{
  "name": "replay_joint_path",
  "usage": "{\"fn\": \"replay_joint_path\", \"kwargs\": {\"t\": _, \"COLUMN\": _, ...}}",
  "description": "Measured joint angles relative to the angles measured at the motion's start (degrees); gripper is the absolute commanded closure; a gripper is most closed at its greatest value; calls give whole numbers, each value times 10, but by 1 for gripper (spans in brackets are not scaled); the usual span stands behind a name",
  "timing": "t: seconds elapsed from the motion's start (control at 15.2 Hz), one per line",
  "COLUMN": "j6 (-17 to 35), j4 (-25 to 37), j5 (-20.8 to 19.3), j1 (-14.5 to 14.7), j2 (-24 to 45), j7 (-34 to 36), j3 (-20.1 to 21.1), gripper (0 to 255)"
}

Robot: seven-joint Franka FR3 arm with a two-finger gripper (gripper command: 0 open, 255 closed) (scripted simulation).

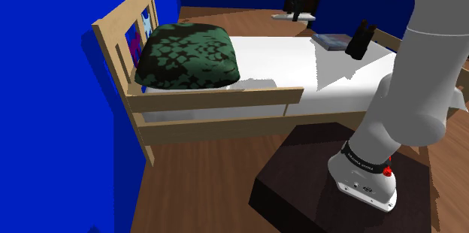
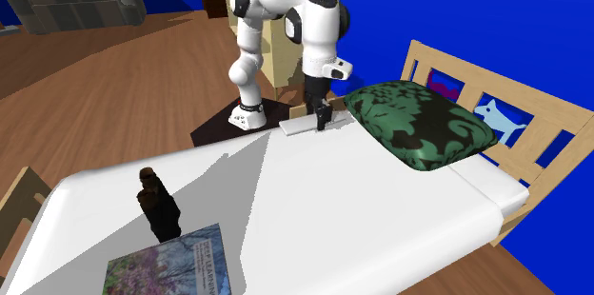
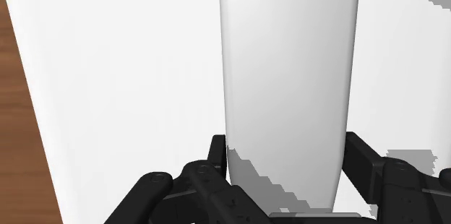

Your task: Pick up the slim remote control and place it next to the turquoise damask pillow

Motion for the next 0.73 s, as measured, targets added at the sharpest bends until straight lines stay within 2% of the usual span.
{"fn": "replay_joint_path", "kwargs": {"t": 0.4, "j6": -53, "j4": 151, "j5": 87, "j1": -48, "j2": 130, "j7": 14, "j3": 38, "gripper": 255}}
{"fn": "replay_joint_path", "kwargs": {"t": 0.59, "j6": -98, "j4": 258, "j5": 123, "j1": -83, "j2": 195, "j7": 34, "j3": 61, "gripper": 255}}
{"fn": "replay_joint_path", "kwargs": {"t": 0.66, "j6": -125, "j4": 330, "j5": 144, "j1": -113, "j2": 237, "j7": 45, "j3": 75, "gripper": 255}}
{"fn": "replay_joint_path", "kwargs": {"t": 0.73, "j6": -131, "j4": 347, "j5": 150, "j1": -118, "j2": 251, "j7": 50, "j3": 80, "gripper": 255}}
